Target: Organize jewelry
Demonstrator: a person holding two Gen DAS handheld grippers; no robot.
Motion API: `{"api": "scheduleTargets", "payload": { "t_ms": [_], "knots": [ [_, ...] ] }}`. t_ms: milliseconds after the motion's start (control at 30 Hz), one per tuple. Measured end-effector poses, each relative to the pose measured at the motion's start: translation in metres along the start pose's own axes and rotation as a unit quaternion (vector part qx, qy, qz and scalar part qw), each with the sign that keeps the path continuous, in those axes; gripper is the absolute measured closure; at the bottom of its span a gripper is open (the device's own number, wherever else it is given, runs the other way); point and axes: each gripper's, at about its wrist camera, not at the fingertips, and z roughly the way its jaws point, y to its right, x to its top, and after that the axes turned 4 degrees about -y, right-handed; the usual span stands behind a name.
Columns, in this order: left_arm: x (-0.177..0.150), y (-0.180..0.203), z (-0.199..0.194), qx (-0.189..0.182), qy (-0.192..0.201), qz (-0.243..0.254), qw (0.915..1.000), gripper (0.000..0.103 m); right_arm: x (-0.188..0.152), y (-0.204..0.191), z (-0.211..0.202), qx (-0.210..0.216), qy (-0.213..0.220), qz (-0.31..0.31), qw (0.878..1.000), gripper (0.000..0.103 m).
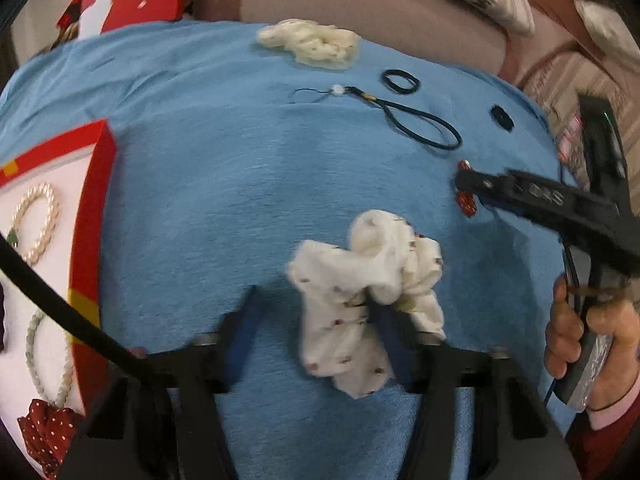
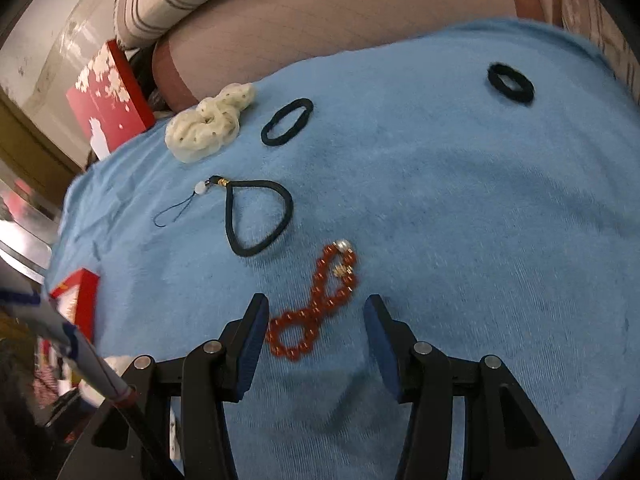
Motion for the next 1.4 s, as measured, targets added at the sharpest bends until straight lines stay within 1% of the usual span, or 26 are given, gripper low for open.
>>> {"api": "scheduleTargets", "payload": {
  "t_ms": [33,67,100,133,167,233,333,467,533,633,800,867,933,1133,1233,1300,1400],
  "knots": [
    [0.001,0.003,0.002,0.000,-0.004,0.008,1.0000,0.096,-0.001,-0.002,0.002,-0.013,0.002,-0.010,1.000,0.049],
    [0.001,0.006,0.003,-0.006,-0.009,0.013,0.9999,0.097,-0.001,-0.005,0.004,-0.026,0.002,-0.023,0.999,0.052],
    [0.001,0.008,-0.001,-0.014,-0.003,0.012,0.9998,0.097,-0.001,-0.009,0.004,-0.042,0.006,-0.039,0.998,0.061],
    [0.001,0.009,-0.006,-0.018,0.002,0.013,0.9998,0.097,-0.001,-0.013,0.003,-0.049,0.007,-0.051,0.998,0.088],
    [0.002,0.009,-0.012,-0.021,0.008,0.013,0.9997,0.097,-0.002,-0.012,0.002,-0.044,0.003,-0.052,0.998,0.094],
    [0.003,0.003,-0.033,-0.032,0.032,0.007,0.9990,0.097,-0.004,-0.010,-0.008,-0.028,0.009,-0.039,0.999,0.094],
    [0.004,-0.015,-0.062,-0.039,0.062,-0.011,0.9972,0.097,-0.008,-0.013,-0.026,-0.018,0.023,-0.036,0.999,0.094],
    [0.003,-0.066,-0.100,-0.028,0.101,-0.064,0.9924,0.097,-0.011,-0.025,-0.051,-0.002,0.037,-0.041,0.998,0.094],
    [-0.002,-0.094,-0.112,-0.011,0.112,-0.096,0.9890,0.097,-0.013,-0.040,-0.063,0.008,0.044,-0.054,0.998,0.094],
    [-0.009,-0.138,-0.125,0.012,0.116,-0.140,0.9833,0.097,-0.017,-0.072,-0.073,0.023,0.049,-0.074,0.996,0.094],
    [-0.034,-0.207,-0.148,0.041,0.130,-0.203,0.9696,0.097,-0.027,-0.135,-0.080,0.061,0.042,-0.123,0.990,0.094],
    [-0.042,-0.228,-0.150,0.048,0.132,-0.226,0.9640,0.097,-0.034,-0.162,-0.080,0.076,0.037,-0.147,0.985,0.094],
    [-0.046,-0.246,-0.150,0.046,0.131,-0.241,0.9606,0.097,-0.042,-0.191,-0.076,0.091,0.028,-0.171,0.981,0.094],
    [-0.044,-0.275,-0.139,0.042,0.127,-0.269,0.9537,0.097,-0.066,-0.274,-0.052,0.125,-0.004,-0.233,0.964,0.094],
    [-0.037,-0.285,-0.131,0.041,0.127,-0.277,0.9514,0.097,-0.078,-0.305,-0.039,0.143,-0.023,-0.255,0.956,0.094],
    [-0.034,-0.290,-0.125,0.046,0.123,-0.280,0.9509,0.097,-0.086,-0.321,-0.030,0.159,-0.041,-0.262,0.951,0.094],
    [-0.029,-0.297,-0.113,0.053,0.109,-0.284,0.9511,0.096,-0.102,-0.336,-0.018,0.187,-0.071,-0.266,0.943,0.094]
  ]
}}
